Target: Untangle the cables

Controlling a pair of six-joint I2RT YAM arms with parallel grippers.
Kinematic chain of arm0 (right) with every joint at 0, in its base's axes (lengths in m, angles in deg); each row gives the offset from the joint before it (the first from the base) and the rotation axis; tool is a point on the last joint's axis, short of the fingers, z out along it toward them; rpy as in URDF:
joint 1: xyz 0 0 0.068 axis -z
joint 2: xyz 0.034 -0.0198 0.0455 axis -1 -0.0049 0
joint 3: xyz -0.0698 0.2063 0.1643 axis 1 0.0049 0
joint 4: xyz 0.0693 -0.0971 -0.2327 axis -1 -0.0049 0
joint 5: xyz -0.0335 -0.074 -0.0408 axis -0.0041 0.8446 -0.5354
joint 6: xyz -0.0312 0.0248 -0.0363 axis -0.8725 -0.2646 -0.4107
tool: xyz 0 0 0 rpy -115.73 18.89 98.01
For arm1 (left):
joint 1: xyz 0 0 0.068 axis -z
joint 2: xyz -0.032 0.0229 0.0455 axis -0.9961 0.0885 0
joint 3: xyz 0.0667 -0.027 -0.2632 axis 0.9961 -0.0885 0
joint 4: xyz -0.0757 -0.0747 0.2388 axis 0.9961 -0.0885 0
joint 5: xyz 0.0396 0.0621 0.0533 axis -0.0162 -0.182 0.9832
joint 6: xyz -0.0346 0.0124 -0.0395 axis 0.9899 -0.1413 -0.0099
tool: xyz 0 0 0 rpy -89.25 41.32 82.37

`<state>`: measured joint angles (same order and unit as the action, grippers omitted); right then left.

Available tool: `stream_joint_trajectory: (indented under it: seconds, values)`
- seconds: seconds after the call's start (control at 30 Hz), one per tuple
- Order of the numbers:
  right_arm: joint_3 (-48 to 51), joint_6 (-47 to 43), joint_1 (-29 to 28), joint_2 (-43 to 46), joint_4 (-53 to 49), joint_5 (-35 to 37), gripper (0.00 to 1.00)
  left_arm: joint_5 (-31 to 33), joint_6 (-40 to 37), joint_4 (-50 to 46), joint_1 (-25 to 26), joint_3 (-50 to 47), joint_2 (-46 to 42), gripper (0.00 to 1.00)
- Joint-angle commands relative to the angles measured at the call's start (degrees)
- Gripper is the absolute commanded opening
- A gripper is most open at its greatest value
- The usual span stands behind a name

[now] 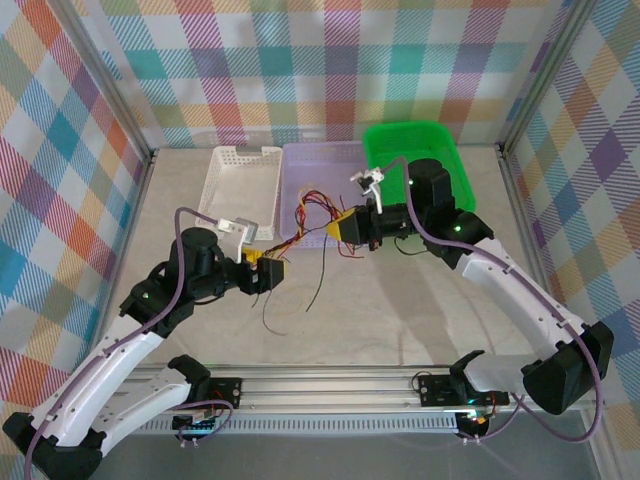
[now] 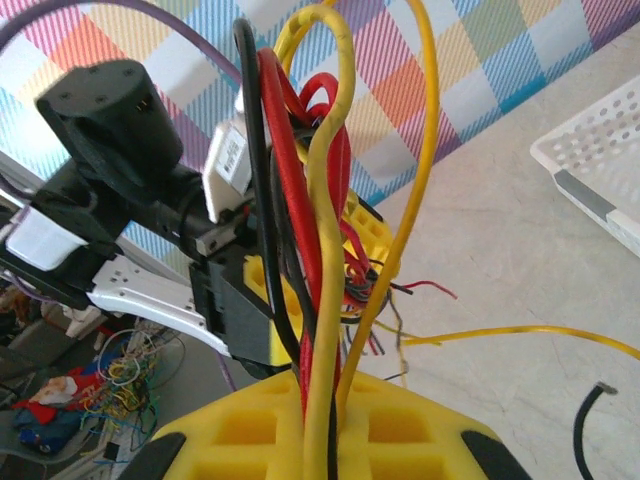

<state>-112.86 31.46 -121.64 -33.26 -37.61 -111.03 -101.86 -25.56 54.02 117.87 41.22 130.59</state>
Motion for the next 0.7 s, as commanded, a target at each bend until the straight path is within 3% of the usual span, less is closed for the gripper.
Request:
stream_joint_trajectory:
  seconds: [0.0, 0.17, 0.3, 0.33, 0.43, 0.53, 0.67]
  values:
    - [0.1, 2.5, 0.7, 1.2, 3.8, -4.1, 0.0, -1.3, -0.5, 0.2, 0.8, -0.8, -0.6, 0.65]
    - [0.1, 4.5, 1.5, 0.1, 4.5, -5.6, 0.0, -3.9, -0.4, 1.6, 1.1, -1.5, -0.9, 0.55]
    - [0.9, 6.3, 1.6, -0.1, 6.9, -7.1, 0.0, -5.3, -0.2, 2.6, 1.2, -2.1, -0.9, 0.54]
    - [1.2, 6.8, 1.6, -0.1, 7.6, -7.4, 0.0, -5.7, -0.1, 2.8, 1.3, -2.2, -0.9, 0.55]
    - [1.9, 8.4, 1.6, -0.4, 9.5, -8.4, 0.0, -6.6, 0.1, 3.4, 1.2, -2.3, -0.6, 0.7]
    - [2.6, 9.4, 1.6, -0.5, 10.8, -8.8, 0.0, -8.0, 0.2, 4.1, 1.3, -2.6, -0.6, 0.72]
    - [3.2, 9.5, 1.6, -0.4, 10.9, -8.5, 0.0, -9.6, 0.2, 4.7, 1.4, -2.8, -0.6, 0.56]
